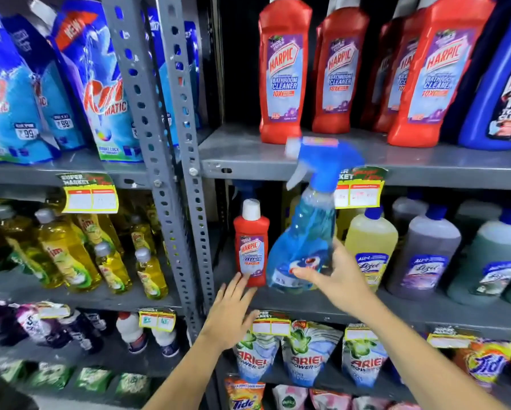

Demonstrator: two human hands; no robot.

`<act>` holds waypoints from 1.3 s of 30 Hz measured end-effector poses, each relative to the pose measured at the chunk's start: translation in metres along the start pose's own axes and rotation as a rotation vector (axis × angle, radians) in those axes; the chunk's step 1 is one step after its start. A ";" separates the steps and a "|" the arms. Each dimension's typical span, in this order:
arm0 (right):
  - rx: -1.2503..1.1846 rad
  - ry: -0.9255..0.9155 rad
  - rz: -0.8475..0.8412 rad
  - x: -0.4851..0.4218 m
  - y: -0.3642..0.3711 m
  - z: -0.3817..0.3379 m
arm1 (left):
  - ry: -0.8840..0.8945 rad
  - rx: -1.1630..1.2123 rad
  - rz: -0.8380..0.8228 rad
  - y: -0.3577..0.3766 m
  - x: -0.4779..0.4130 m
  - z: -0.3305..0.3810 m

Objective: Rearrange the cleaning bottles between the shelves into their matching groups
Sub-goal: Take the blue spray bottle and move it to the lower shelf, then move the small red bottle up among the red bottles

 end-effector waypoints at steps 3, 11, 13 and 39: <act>0.048 0.104 0.018 0.001 0.013 0.050 | 0.030 -0.036 -0.106 0.019 0.007 -0.009; 0.101 0.248 0.026 -0.008 0.032 0.134 | -0.008 -0.008 -0.155 0.048 0.014 -0.012; 0.074 0.281 0.022 -0.012 0.035 0.144 | -0.004 0.004 -0.145 0.050 0.015 -0.013; 0.386 -0.387 0.246 0.000 0.077 0.056 | 0.016 -0.030 -0.084 0.055 0.020 -0.014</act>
Point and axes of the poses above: each hand's wrist, its own x-axis away from the middle knuckle, its own y-axis out of the palm, z = x × y, the point moved 1 cm from there along -x, towards the middle knuckle, and after that the axes turned 7 degrees about z, right-handed, at the moved point
